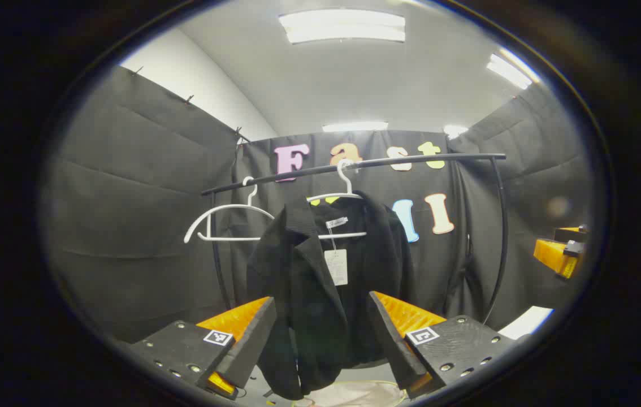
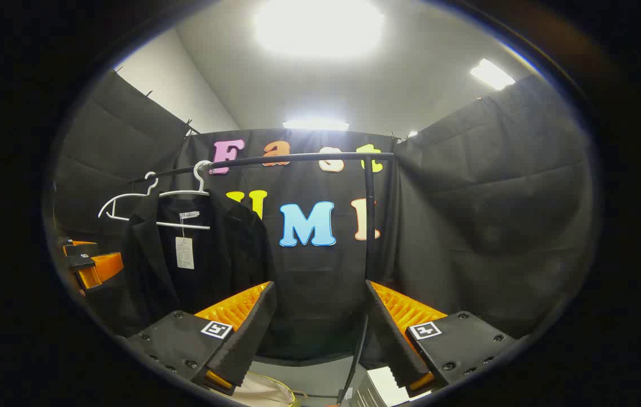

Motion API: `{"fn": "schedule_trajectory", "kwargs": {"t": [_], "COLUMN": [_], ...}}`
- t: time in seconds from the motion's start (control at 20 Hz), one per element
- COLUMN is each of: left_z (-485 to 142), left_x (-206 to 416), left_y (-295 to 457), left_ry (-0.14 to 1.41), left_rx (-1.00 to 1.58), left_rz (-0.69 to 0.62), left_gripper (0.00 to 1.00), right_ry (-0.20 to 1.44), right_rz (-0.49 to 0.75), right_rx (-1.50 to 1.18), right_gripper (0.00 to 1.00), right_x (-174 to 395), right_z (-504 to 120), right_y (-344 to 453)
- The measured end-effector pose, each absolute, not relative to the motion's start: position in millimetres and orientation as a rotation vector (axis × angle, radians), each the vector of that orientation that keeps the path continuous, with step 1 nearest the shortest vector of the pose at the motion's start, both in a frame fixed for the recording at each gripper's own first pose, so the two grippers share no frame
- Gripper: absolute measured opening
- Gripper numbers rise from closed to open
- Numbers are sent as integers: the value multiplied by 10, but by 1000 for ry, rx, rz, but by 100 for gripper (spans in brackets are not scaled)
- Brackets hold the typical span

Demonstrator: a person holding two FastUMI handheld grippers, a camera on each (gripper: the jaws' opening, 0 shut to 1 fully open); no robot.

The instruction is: Grasp the clothes on the hanger with both hands and then place them into the laundry hamper below.

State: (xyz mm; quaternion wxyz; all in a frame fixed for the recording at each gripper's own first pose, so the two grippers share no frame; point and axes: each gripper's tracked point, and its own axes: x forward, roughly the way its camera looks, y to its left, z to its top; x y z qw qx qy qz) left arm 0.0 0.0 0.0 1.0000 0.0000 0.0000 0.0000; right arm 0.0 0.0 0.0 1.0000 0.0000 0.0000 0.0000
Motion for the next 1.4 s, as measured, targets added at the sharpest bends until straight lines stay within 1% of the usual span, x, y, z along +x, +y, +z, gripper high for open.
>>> {"fn": "schedule_trajectory", "kwargs": {"t": [0.85, 1.4], "left_z": [-12, 52], "left_x": [69, 268], "left_y": [95, 339], "left_ry": [-4, -26], "left_rx": [-17, -13], "left_rz": [-12, -38], "left_gripper": [94, 94], "right_ry": [1, -15], "right_rz": [-19, 0], "right_rx": [1, 8], "right_gripper": [97, 98], "right_x": [2, 221], "right_z": [13, 183], "right_y": [28, 373]}}
